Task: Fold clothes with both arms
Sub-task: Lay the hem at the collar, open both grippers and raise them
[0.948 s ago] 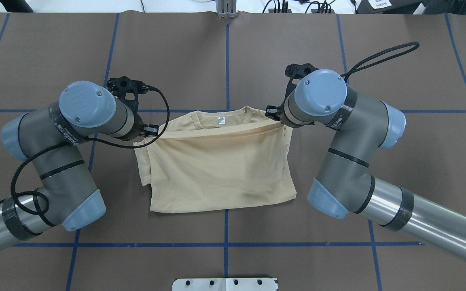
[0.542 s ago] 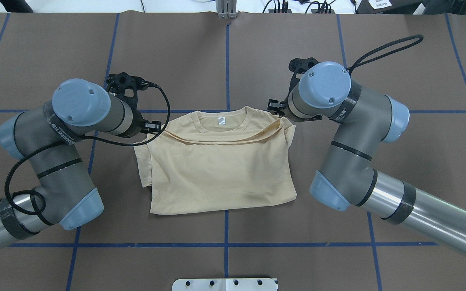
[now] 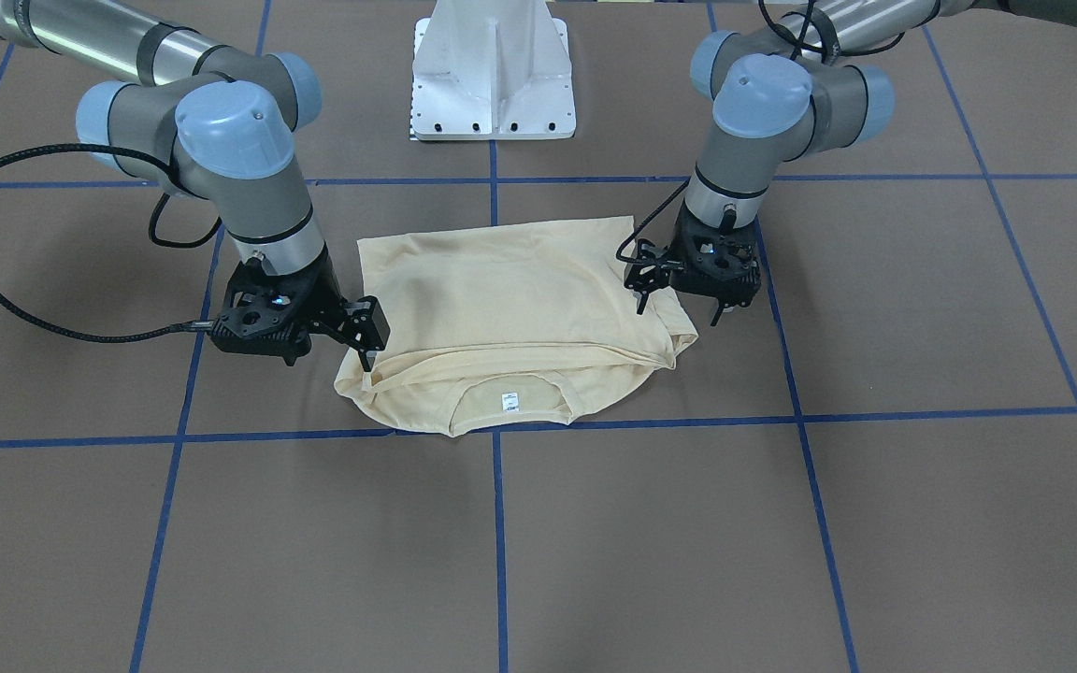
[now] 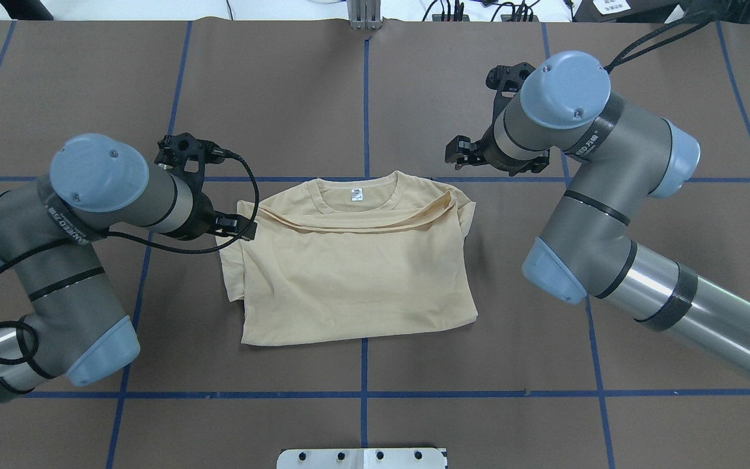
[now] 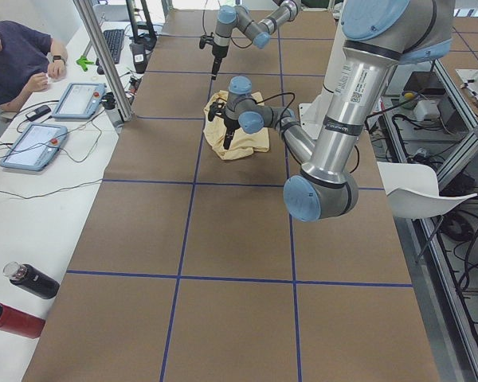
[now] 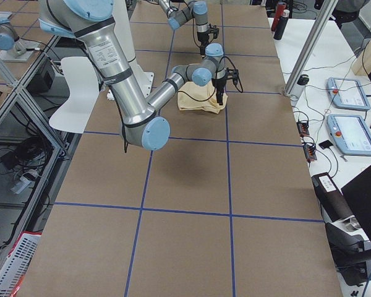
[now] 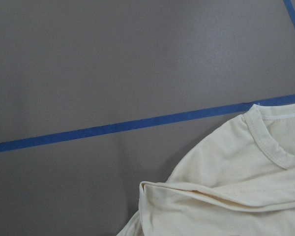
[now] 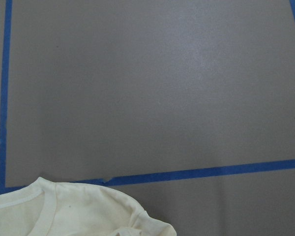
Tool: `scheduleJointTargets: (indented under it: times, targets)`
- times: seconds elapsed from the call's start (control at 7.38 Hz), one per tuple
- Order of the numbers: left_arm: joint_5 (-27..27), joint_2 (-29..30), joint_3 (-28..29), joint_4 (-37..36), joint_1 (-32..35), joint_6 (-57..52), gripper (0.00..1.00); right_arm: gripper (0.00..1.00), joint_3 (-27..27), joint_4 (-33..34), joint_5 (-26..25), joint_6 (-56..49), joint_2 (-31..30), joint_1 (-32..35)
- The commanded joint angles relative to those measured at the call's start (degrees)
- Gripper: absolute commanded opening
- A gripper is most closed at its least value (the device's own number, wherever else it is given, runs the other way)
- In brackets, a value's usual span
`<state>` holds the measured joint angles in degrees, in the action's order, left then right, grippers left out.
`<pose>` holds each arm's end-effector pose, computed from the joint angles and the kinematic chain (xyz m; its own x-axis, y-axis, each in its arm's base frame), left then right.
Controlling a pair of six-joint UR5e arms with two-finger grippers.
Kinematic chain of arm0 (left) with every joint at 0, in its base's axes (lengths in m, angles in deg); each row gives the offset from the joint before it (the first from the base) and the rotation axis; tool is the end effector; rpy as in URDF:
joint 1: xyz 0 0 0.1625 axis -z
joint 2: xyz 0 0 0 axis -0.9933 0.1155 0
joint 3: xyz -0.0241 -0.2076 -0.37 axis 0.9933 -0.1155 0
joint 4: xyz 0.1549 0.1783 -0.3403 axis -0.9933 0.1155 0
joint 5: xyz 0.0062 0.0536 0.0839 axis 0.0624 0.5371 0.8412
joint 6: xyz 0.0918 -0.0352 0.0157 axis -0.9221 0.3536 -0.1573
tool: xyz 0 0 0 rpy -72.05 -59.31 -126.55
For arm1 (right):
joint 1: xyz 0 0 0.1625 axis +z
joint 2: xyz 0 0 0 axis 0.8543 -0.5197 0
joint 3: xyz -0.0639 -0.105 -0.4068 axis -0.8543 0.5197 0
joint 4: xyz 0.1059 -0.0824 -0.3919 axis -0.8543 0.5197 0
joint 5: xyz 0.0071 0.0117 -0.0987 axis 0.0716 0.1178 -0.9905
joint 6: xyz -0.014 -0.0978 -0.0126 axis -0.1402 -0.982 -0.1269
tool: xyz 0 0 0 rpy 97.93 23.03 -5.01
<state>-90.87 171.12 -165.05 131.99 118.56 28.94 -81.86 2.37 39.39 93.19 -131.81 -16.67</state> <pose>0.4325 -0.4308 0.3102 0.6254 0.1782 -0.7597 0.0268 0.9681 0.2491 -0.4268 -0.5260 0.2806 0.6714 0.0973 0.7346 -0.2483 0.9636 0.0993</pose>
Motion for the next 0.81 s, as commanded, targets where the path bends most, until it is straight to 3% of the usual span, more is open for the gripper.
scheduleJointTargets:
  times: [0.0,0.27,0.68]
  targets:
    - [-0.24,-3.0,-4.25,0.5,-6.32,9.64,1.0,1.0,-0.16,-0.1,1.0,-1.37,-0.18,1.14]
    - [3.69,-3.18,-3.29,3.12,-12.67,15.99,0.98,1.0,-0.16,-0.1,0.91,-1.28,-0.26,1.14]
    - [3.9,-3.27,-1.8,3.22,-14.45,17.87,0.65,1.0,-0.6,-0.1,0.91,-1.19,-0.44,1.14]
